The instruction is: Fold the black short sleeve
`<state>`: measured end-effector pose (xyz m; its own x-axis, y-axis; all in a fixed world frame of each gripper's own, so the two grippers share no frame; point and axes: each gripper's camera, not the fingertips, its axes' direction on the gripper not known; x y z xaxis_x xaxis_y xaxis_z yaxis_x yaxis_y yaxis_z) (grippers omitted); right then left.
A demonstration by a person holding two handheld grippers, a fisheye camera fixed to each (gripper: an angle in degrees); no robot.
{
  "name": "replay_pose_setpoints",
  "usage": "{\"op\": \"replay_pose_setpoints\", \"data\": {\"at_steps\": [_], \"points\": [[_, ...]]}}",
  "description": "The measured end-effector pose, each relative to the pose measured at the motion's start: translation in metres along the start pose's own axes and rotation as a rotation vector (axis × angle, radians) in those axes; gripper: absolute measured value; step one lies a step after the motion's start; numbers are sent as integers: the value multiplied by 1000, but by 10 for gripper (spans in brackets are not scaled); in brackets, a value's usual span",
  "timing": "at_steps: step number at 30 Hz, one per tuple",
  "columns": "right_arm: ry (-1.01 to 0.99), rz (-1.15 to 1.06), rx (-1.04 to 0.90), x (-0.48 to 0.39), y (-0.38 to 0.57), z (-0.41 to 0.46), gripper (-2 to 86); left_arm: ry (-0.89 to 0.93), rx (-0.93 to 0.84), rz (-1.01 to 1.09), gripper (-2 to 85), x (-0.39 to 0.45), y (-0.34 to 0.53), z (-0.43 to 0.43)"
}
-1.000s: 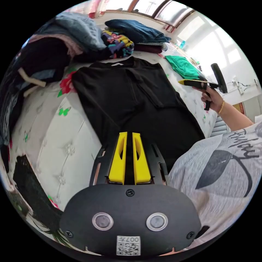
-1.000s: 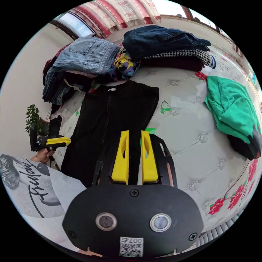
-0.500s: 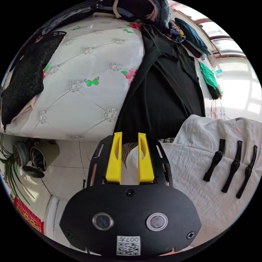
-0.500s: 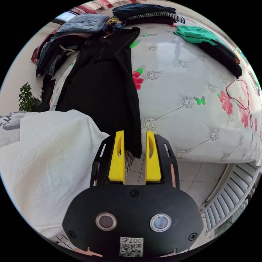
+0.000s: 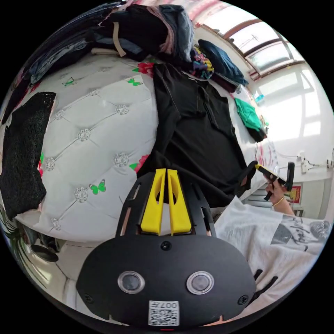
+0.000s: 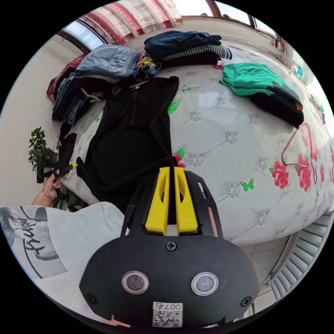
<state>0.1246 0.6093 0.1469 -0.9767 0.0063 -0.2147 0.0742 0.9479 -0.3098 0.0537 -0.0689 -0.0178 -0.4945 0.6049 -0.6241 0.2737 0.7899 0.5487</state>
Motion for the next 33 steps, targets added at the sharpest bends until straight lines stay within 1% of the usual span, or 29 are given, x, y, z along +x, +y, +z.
{"op": "replay_pose_setpoints", "data": {"at_steps": [3,11,14,15,16,17,18,20,21,23,25,26,27,28,29,31,33], "points": [[16,-22,-23,-5,-6,1,25,-1,13,-68,35,-15,2,3],[54,-24,-153,8,43,22,55,-115,-18,-12,77,-36,70,3],[132,-124,-256,-5,53,38,55,-95,6,19,86,-38,66,11],[206,-185,-256,-15,56,40,44,-86,38,55,89,-34,61,16],[230,-255,-269,-26,57,42,34,-95,28,75,84,-31,55,28],[233,-278,-282,-30,57,43,28,-106,1,71,81,-31,51,37],[249,-300,-302,-37,56,44,20,-156,-34,44,56,-31,45,47],[279,-299,-301,-41,53,41,12,-166,-46,63,33,-27,40,48],[257,-275,-288,-38,52,32,8,-164,-80,68,24,-26,38,47],[171,-209,-223,-28,51,6,4,-115,-71,96,14,-28,41,30],[-12,-114,-99,-3,57,-46,2,49,-20,98,5,-44,53,-10],[-60,-90,-68,4,60,-59,2,102,-9,95,4,-50,57,-20],[-153,-41,-8,20,67,-85,1,199,10,91,0,-62,67,-40],[-249,7,43,37,75,-107,1,275,6,86,-3,-74,76,-55],[-297,34,67,45,80,-116,1,308,-2,81,-4,-81,81,-60],[-473,135,152,75,100,-143,1,437,-55,71,-7,-106,95,-71],[-589,186,167,90,113,-148,0,509,-76,63,-7,-124,103,-70]]}}
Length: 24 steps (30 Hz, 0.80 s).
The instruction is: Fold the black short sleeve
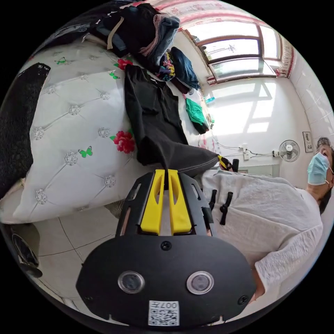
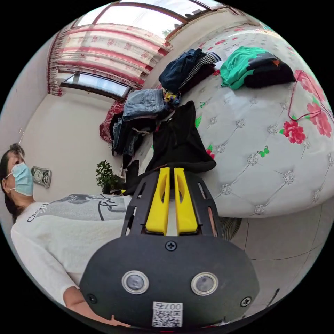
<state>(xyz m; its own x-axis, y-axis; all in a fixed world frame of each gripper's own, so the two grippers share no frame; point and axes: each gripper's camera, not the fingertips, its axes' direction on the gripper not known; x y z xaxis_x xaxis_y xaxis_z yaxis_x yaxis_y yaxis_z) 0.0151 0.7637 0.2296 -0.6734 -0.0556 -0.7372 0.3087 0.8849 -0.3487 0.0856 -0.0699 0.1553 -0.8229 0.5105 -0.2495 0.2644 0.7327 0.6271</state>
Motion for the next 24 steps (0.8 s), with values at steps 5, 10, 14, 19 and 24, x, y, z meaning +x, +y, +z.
{"op": "replay_pose_setpoints", "data": {"at_steps": [5,10,14,19,24], "points": [[-103,92,-42,12,12,2,0,139,-30,6,-8,-22,10,0],[-133,76,-44,-1,-18,8,2,205,86,58,-6,-36,-17,-10],[-108,9,-4,-17,-74,25,8,160,315,-92,4,-74,-76,-18],[306,-42,-57,-26,-136,86,19,-19,493,-395,73,-109,-123,10],[396,-49,-114,-14,-121,114,22,-226,302,-305,85,-104,-122,45]]}}
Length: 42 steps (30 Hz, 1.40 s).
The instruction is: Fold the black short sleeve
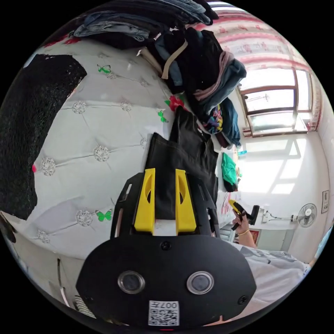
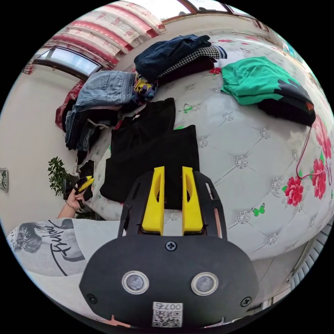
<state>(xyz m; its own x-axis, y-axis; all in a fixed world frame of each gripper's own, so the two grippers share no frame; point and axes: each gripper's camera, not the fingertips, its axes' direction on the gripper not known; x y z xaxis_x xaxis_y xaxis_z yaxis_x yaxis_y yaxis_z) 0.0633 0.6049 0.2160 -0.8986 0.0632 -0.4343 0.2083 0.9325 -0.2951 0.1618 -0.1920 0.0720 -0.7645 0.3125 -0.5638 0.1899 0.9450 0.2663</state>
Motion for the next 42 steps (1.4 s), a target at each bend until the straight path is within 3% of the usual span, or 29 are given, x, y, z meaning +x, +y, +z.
{"op": "replay_pose_setpoints", "data": {"at_steps": [7,10,14,17,26,31,35,39,42], "points": [[186,20,-117,14,17,43,23,-119,-202,97,96,8,44,68],[139,12,-186,11,16,59,22,-240,-222,186,63,30,48,89],[219,-56,-223,-4,14,67,11,-262,-297,254,13,41,45,111],[161,-81,-249,-7,14,60,3,-226,-325,256,1,39,41,110],[-164,-9,-176,21,55,-37,-1,127,-299,202,-6,26,86,34],[-474,114,-130,40,36,-80,-1,393,-225,127,-4,20,66,7],[-529,75,-84,25,-23,-94,0,404,-159,137,5,36,1,13],[-351,26,67,-9,-106,-84,9,262,11,77,55,51,-84,42],[-272,63,72,-16,-137,-55,17,209,95,0,72,51,-106,56]]}}
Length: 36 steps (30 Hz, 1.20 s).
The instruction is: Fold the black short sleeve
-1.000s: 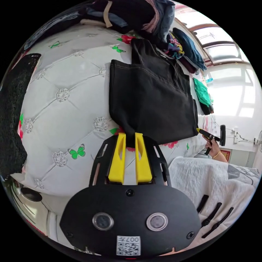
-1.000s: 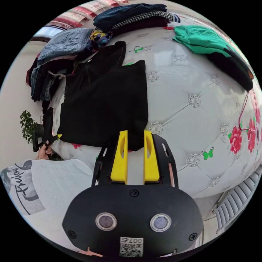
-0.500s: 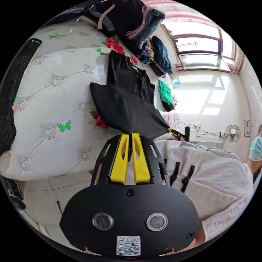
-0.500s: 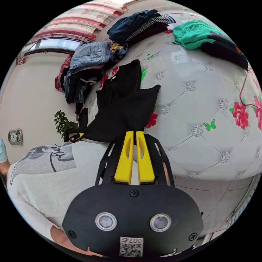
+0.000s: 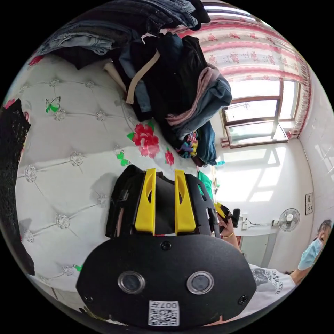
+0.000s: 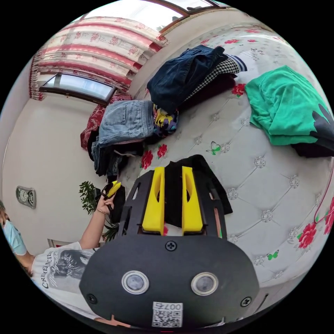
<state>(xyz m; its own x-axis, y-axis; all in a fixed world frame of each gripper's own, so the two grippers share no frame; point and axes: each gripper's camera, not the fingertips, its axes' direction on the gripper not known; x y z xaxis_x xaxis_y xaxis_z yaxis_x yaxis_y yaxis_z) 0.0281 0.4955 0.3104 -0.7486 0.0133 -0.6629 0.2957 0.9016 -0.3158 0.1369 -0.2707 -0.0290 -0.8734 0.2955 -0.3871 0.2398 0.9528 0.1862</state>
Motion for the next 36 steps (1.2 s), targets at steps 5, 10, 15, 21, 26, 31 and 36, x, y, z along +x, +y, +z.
{"op": "replay_pose_setpoints", "data": {"at_steps": [5,10,15,21,26,31,36], "points": [[33,90,-8,29,30,36,24,-120,-80,68,80,-3,36,22],[65,198,-21,64,79,47,28,-206,-177,42,80,-29,112,35],[130,115,18,51,37,49,32,-228,-137,142,87,-8,97,37],[263,23,-90,37,-41,105,28,-295,-187,261,95,24,32,90],[296,25,-123,36,-66,120,3,-361,-301,263,-4,23,15,131],[224,-30,47,29,-75,76,2,-379,-159,361,-8,35,23,96],[237,65,15,57,-100,101,21,-334,-146,199,14,6,14,104]]}}
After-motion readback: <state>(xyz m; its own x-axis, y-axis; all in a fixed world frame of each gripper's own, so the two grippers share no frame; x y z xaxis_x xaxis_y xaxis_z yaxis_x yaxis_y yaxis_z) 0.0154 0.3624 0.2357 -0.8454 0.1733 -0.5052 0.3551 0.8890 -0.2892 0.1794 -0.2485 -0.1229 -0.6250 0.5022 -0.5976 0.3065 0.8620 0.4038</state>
